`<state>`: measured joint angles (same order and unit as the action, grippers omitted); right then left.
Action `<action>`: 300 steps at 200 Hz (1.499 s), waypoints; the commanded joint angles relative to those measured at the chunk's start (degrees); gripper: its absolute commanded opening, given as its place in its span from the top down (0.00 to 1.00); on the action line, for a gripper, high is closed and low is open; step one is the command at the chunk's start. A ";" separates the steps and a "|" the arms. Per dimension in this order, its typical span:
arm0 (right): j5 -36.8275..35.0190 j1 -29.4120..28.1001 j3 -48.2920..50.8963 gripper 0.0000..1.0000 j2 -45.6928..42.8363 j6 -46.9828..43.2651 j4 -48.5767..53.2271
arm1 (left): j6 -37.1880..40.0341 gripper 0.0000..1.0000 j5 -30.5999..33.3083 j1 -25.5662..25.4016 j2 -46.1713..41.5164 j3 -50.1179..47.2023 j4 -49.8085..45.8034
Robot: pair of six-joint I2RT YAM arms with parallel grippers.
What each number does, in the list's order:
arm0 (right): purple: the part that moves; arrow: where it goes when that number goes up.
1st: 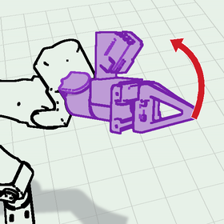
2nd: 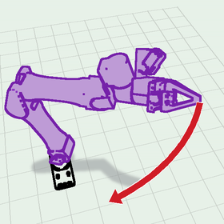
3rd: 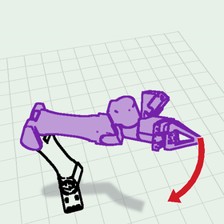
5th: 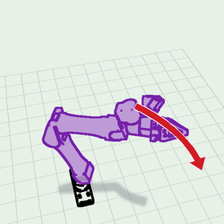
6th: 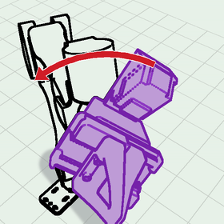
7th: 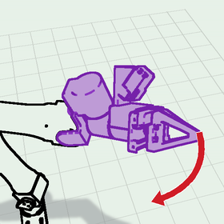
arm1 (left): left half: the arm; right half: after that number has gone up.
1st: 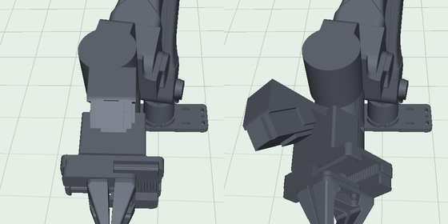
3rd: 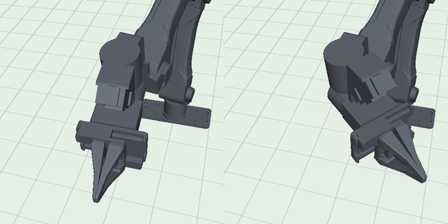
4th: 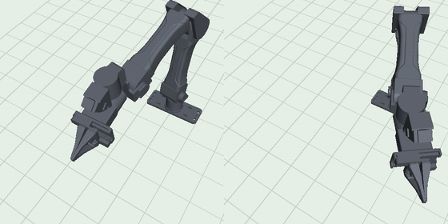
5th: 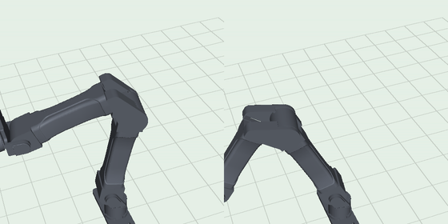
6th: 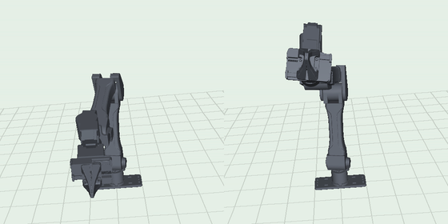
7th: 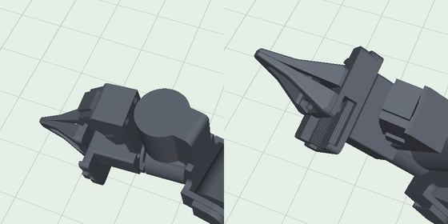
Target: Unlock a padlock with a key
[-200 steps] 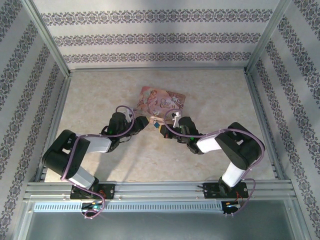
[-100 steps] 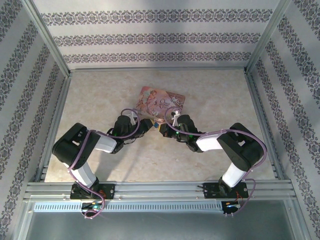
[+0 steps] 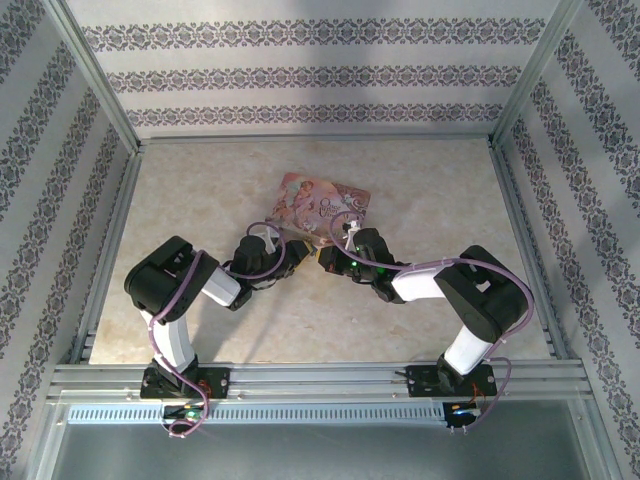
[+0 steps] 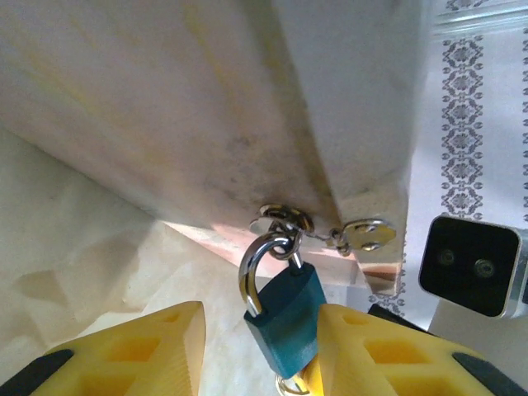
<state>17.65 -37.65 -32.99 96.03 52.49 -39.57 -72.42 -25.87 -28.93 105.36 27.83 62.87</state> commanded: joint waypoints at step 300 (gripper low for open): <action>-18.45 -8.36 9.15 0.52 -47.29 -60.59 21.94 | -3.79 1.00 9.83 -2.80 -25.26 3.45 -28.09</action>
<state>2.50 -44.03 -25.87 51.29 10.94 -21.04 -76.55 -17.45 -30.72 83.48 28.82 40.73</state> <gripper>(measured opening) 0.423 0.094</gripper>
